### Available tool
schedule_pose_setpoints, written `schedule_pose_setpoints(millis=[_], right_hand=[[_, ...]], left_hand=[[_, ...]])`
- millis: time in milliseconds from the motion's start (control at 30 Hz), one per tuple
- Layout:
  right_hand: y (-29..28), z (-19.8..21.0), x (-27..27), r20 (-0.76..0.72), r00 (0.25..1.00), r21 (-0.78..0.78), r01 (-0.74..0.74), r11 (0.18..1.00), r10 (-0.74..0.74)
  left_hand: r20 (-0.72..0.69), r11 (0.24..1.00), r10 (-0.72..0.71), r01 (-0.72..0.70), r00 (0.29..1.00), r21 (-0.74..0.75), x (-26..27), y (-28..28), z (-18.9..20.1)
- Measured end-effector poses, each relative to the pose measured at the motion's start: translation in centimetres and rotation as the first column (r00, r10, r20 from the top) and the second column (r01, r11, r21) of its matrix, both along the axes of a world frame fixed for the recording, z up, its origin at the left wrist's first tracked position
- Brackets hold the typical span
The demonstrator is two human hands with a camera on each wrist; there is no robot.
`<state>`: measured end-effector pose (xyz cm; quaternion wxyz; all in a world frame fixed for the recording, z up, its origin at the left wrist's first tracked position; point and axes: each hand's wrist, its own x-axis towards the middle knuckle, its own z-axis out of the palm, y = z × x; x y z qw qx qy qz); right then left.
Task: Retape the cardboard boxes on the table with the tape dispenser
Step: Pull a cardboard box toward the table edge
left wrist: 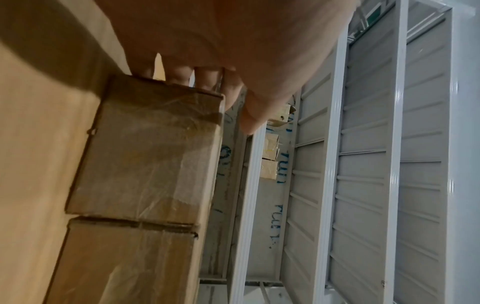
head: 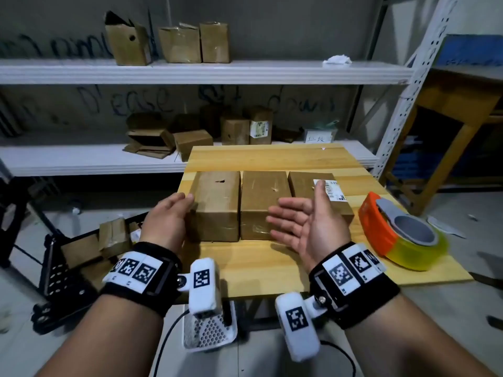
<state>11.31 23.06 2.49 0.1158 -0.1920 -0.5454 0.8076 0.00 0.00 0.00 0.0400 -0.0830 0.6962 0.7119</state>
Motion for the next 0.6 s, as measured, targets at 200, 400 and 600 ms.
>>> schedule_pose_setpoints(millis=[200,400,600], right_hand=[[1.4,-0.2,-0.7,0.035,0.990,0.014,-0.135,0.991,0.134],[3.0,-0.4,-2.5,0.040,0.990,0.017,-0.134,0.991,0.133],[4.3,-0.6,-4.8,0.033,0.990,0.016,-0.141,0.990,0.141]], left_hand=[[-0.042,0.999,0.022,-0.024,0.999,-0.049,0.3,0.6,-0.5],[-0.042,0.996,0.028,-0.031,0.999,-0.087,-0.1,1.1,-0.7],[-0.043,0.997,0.050,-0.053,0.998,-0.057,-0.7,1.8,-0.8]])
